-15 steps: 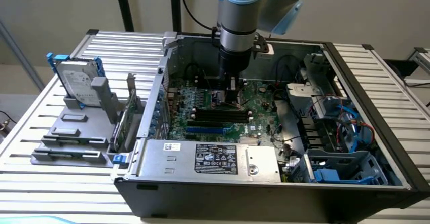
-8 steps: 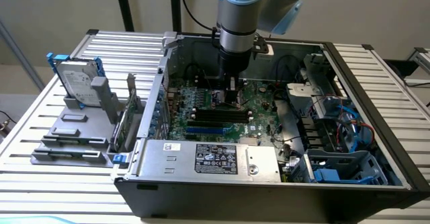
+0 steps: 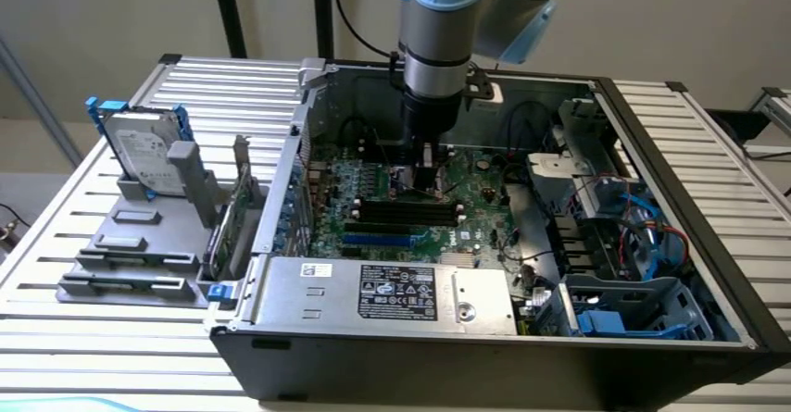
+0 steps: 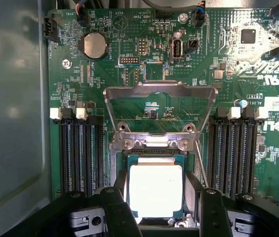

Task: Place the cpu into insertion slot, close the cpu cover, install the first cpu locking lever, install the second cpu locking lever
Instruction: 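Place the cpu into insertion slot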

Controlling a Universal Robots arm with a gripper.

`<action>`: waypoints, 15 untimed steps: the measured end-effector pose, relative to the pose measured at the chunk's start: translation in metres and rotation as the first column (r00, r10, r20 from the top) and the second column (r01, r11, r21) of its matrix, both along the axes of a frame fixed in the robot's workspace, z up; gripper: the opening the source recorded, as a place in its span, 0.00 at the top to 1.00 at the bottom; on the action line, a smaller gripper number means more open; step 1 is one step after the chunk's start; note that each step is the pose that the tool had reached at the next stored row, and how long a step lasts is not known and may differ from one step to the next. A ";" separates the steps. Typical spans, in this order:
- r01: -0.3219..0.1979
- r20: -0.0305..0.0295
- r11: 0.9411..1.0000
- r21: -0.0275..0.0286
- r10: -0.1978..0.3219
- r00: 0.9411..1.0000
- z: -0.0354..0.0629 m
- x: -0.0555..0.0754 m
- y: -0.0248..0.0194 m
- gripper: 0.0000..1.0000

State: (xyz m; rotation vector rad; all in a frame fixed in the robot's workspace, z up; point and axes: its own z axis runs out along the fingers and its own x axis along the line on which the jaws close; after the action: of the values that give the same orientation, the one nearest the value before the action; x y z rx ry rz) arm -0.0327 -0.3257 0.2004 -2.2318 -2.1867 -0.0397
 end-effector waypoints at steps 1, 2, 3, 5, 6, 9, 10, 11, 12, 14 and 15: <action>0.000 0.000 1.000 0.000 0.000 1.000 -0.0007 0.000 0.0000 0.45; 0.001 0.000 1.000 0.000 -0.001 1.000 -0.0013 0.000 0.0000 0.45; 0.001 0.000 1.000 0.000 -0.001 1.000 -0.0014 0.000 0.0000 0.45; 0.001 0.000 1.000 0.000 -0.001 1.000 -0.0016 0.000 0.0000 0.45; 0.002 0.000 1.000 0.000 -0.002 1.000 -0.0017 0.000 0.0000 0.45; 0.006 0.000 1.000 0.000 -0.006 1.000 -0.0020 0.000 0.0000 0.45; 0.007 0.000 1.000 0.000 -0.007 1.000 -0.0021 0.000 0.0000 0.45; 0.008 0.000 1.000 0.000 -0.008 1.000 -0.0021 0.000 0.0000 0.45; 0.009 0.000 1.000 0.000 -0.009 1.000 -0.0021 0.000 0.0000 0.45; 0.010 0.000 1.000 0.000 -0.010 1.000 -0.0022 0.000 0.0000 0.45; 0.010 0.000 1.000 0.000 -0.010 1.000 -0.0022 0.000 0.0000 0.45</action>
State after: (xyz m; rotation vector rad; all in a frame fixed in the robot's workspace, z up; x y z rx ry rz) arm -0.0330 -0.3257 0.1982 -2.2432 -2.1752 -0.0399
